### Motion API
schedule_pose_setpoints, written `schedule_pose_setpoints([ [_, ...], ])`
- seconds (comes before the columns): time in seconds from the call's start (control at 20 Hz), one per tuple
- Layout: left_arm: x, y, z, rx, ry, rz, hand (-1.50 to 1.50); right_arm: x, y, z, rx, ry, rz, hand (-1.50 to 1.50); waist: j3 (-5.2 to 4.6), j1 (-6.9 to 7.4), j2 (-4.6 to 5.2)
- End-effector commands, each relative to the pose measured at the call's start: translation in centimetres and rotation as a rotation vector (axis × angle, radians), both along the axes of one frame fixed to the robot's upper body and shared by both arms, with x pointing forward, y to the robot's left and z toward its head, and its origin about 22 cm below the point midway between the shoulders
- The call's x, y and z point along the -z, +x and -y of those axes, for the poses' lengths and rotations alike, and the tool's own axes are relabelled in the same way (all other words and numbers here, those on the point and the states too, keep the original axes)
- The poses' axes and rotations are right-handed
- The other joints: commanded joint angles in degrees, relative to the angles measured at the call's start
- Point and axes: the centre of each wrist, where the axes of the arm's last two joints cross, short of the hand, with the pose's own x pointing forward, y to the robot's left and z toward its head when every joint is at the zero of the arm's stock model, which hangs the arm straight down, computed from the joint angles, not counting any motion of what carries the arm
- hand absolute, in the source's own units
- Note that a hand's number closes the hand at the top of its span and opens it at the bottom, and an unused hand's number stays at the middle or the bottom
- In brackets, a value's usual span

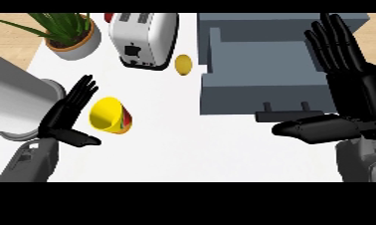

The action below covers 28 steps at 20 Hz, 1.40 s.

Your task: Pick up the cup, place it into the drawer and close the drawer

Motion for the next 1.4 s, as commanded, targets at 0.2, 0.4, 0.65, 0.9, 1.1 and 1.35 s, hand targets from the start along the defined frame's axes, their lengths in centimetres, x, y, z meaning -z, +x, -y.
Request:
schedule_pose_setpoints([
  [0.2,3.9,-1.7,1.9,0.009,-0.027,0.045,-1.50,-0.6,-0.3,0.4,-0.004,-0.001,-0.009,-1.50,-0.06,-0.37,0.14],
  [0.4,3.3,0.0,2.9,0.004,-0.023,0.060,-1.50,-0.6,0.2,-0.5,-0.023,0.020,-0.007,-1.50,-0.14,-0.89,0.39],
  [0.65,3.5,-1.0,1.5,0.017,-0.059,0.075,-1.50,-0.6,0.3,1.1,-0.025,0.003,-0.017,-1.50,-0.13,-0.88,0.37],
  [0.9,4.2,-1.0,2.9,-0.001,-0.066,0.102,-1.50,-0.3,0.1,0.6,-0.022,0.011,0.002,-1.50,-0.18,-1.17,0.51],
  [1.1,4.7,-1.6,2.9,0.045,-0.050,0.084,-1.50,-1.4,0.5,1.0,-0.006,0.007,0.010,-1.50,-0.17,-1.01,0.45],
  [1.35,5.4,-1.2,5.5,0.060,-0.091,0.081,-1.50,-0.8,0.1,0.6,-0.023,-0.009,0.007,-1.50,-0.27,-1.76,0.72],
])
